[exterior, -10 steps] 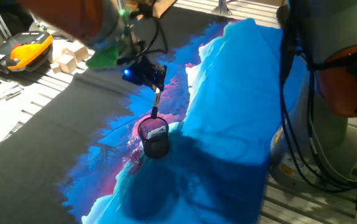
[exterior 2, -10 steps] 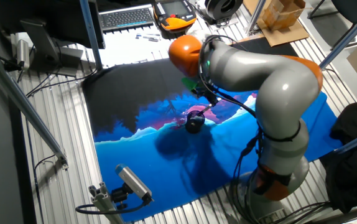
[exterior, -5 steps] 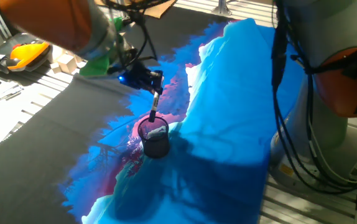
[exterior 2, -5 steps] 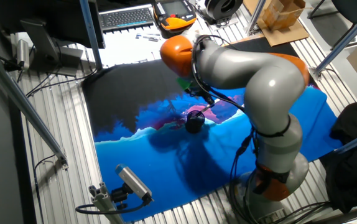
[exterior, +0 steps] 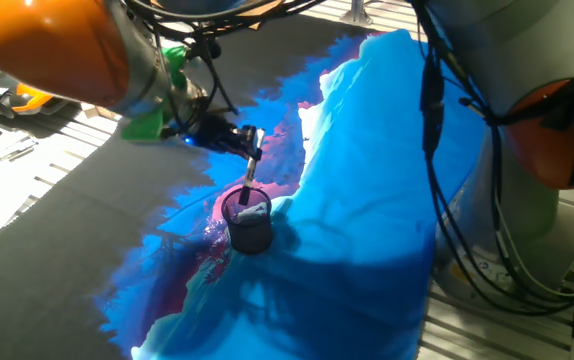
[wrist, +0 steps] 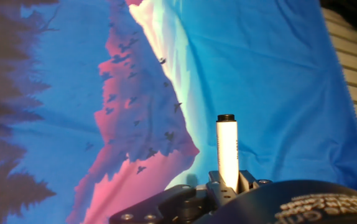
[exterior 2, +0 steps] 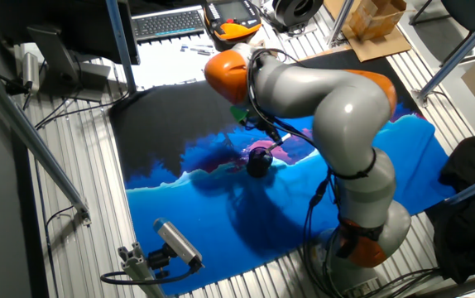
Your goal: Put the pen into the pen holder
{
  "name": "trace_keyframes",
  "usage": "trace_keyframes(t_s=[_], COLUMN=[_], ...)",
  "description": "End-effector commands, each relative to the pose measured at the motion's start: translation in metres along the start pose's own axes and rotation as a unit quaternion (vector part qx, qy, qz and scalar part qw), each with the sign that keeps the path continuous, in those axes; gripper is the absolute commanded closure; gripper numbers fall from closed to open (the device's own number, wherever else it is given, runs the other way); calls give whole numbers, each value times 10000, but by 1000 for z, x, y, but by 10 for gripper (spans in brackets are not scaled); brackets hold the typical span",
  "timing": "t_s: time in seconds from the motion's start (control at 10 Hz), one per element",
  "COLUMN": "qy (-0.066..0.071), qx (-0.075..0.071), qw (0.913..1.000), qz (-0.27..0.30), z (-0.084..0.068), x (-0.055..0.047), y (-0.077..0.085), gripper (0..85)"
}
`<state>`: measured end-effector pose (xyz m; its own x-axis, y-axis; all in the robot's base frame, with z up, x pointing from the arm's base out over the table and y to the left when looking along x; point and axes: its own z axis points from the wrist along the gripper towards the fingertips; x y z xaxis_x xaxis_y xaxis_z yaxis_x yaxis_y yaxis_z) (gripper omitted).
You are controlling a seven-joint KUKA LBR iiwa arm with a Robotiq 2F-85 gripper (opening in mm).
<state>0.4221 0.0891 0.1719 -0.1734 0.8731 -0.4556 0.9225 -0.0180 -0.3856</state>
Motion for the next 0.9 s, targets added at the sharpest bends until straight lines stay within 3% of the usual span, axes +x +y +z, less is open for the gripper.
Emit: trace_keyframes(t_s=[0.0,0.3,0.7,0.8], qy=[-70,-126,-108,-98], qx=[139,340,403,437], qw=[9999,9992,9988,9986], qz=[66,195,255,288], z=[1,6,8,8], x=[2,9,12,13], y=[0,1,4,4], gripper=[850,850,850,680])
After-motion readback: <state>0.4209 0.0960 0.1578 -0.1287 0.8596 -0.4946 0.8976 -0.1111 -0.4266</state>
